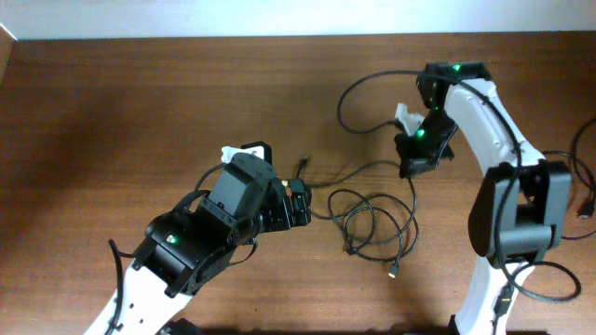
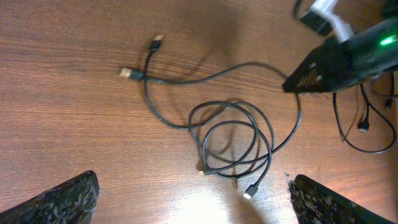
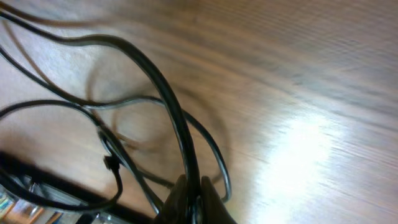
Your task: Untangle cables
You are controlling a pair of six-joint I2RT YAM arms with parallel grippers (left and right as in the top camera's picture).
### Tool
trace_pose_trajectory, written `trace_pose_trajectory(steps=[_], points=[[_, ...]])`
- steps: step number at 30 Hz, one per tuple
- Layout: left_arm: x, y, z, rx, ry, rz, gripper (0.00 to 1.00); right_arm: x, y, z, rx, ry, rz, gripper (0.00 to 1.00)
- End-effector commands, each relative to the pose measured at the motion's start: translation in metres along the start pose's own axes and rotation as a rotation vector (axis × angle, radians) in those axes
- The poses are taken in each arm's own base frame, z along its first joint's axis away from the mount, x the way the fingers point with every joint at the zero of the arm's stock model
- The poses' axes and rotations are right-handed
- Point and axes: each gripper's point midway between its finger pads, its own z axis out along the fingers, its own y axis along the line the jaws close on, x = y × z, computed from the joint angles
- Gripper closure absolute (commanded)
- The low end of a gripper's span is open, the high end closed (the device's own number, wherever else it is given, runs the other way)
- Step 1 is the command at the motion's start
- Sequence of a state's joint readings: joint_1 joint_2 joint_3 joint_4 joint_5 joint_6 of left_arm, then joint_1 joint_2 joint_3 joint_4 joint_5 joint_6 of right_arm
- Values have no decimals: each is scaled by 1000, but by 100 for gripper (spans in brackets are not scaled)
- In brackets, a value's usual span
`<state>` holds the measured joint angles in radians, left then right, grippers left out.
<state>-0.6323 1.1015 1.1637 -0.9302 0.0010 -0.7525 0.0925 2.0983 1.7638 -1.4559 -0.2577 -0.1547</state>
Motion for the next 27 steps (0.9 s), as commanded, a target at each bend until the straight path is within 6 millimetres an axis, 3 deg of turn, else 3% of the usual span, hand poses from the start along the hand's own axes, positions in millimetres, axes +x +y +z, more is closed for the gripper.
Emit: trace_pose_trajectory(steps=[1, 5, 8, 10, 13, 16, 17, 21, 25, 27], points=[[-4, -4, -6, 17, -15, 11, 1, -4, 1, -54, 98, -93, 43, 96], [-4, -4, -6, 17, -15, 11, 1, -8, 18, -122, 113, -236, 35, 96], [-4, -4, -6, 17, -15, 11, 1, -12, 35, -185, 128, -457, 10, 96], [-4, -4, -6, 17, -15, 11, 1, -12, 42, -213, 131, -559, 4, 96], [-4, -4, -6, 17, -15, 11, 1, -11, 56, -243, 130, -669, -34, 96], [-4, -4, -6, 17, -15, 11, 1, -8, 81, -250, 132, -700, -103, 96], [-4, -4, -6, 17, -15, 11, 1, -7, 82, -249, 180, -700, -107, 96], [-4, -4, -6, 17, -15, 11, 1, -5, 50, -256, 515, -686, -49, 96], [-4, -4, -6, 17, -15, 11, 1, 5, -12, -255, 838, -556, 67, 96], [-4, -4, -6, 17, -15, 11, 1, 12, -32, -260, 988, -497, 99, 96]])
